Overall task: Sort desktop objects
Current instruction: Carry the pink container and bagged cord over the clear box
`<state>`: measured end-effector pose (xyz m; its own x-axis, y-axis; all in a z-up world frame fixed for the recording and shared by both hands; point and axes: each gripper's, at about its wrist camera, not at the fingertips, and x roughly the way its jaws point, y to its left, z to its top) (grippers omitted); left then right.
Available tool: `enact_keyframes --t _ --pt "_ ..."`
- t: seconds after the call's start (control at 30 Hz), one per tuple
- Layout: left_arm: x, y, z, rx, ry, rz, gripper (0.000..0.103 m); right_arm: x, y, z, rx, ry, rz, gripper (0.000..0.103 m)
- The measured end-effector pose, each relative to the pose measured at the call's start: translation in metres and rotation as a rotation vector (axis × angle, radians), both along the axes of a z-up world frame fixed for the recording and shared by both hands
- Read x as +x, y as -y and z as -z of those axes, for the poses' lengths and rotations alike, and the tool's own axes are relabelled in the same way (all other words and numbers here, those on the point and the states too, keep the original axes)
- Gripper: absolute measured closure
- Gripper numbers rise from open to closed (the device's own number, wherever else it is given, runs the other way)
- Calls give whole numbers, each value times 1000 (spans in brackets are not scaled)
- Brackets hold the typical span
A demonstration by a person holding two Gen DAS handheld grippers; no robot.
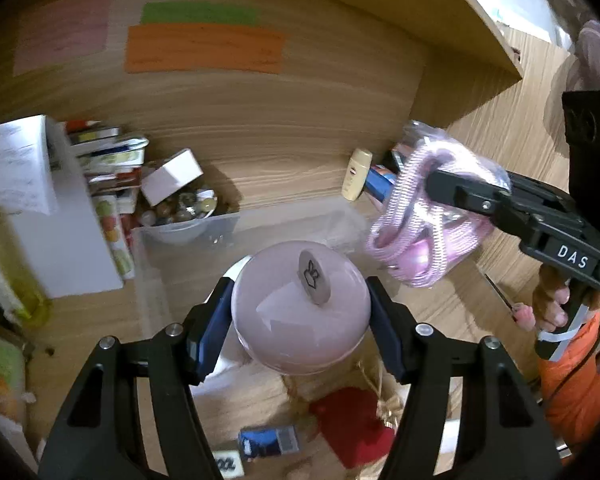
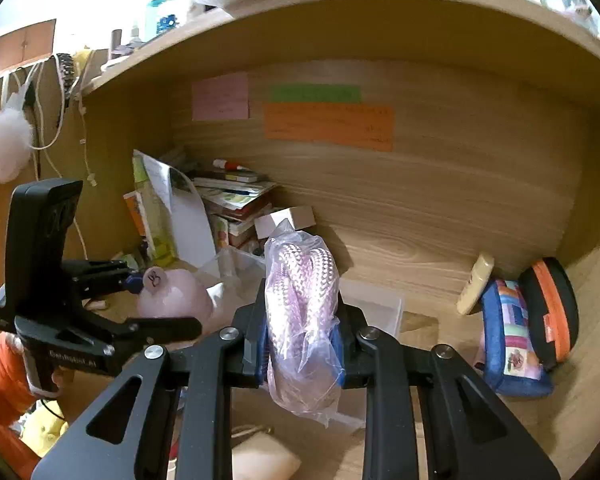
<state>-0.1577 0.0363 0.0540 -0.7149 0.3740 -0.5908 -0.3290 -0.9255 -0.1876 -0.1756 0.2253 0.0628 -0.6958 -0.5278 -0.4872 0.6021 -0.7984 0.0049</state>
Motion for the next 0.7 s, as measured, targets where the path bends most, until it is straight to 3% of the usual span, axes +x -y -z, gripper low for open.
enact_keyframes --t 0.17,0.43,0.7 --pt "-23 -11 11 -10 34 14 39 -19 1 13 -20 24 4 82" --pt "-38 -15 37 -43 66 -2 39 -49 -4 56 -58 145 13 82" --pt "-41 -15 50 -62 89 6 39 -53 -4 75 -12 153 13 81"
